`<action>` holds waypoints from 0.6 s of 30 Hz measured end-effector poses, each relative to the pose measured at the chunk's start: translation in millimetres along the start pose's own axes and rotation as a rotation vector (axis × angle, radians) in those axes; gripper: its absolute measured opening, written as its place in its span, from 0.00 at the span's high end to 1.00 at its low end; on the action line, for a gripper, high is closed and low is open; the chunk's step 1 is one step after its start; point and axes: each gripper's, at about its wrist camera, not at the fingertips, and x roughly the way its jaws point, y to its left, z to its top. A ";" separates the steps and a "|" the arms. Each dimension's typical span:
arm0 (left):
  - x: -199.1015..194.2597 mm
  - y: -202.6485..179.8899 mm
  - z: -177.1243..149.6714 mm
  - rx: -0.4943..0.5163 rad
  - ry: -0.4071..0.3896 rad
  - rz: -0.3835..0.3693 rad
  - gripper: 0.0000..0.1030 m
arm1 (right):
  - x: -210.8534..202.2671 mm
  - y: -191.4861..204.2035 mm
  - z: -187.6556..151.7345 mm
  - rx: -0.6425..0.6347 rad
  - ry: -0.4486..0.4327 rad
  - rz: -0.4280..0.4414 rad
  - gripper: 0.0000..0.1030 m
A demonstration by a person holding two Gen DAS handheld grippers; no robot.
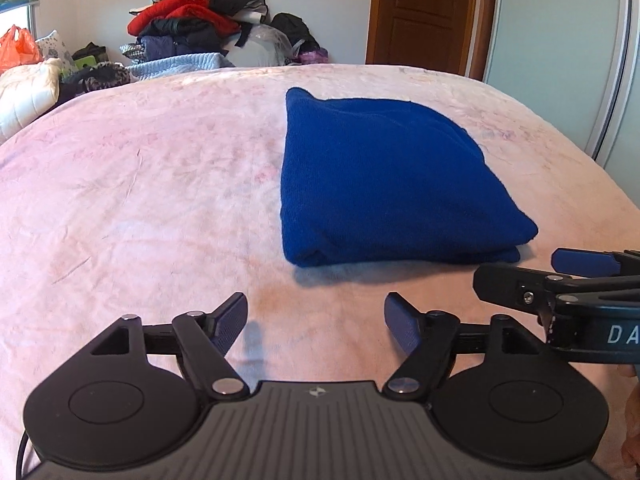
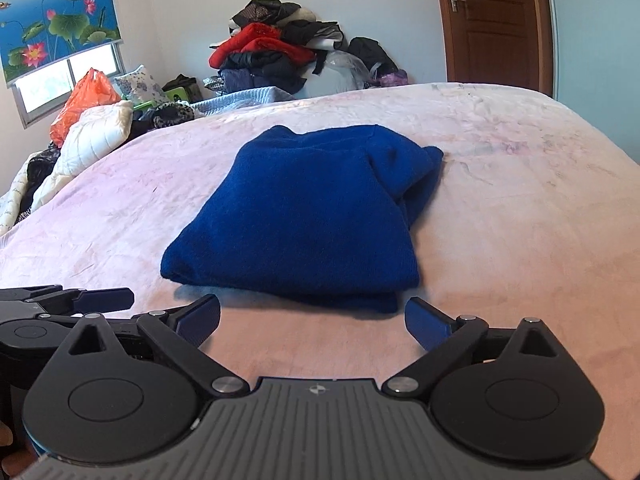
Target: Fold small clothes
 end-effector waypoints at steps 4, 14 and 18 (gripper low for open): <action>-2.1 0.5 -4.8 0.006 0.003 0.020 0.23 | -7.1 2.0 -5.1 0.022 0.004 0.009 0.02; -3.6 2.8 -12.6 -0.003 0.011 0.046 0.20 | -5.1 8.5 -16.0 -0.001 0.027 -0.034 0.01; -3.2 5.9 -14.6 -0.010 0.009 0.068 0.20 | -5.0 4.7 -18.1 0.028 0.034 -0.040 0.01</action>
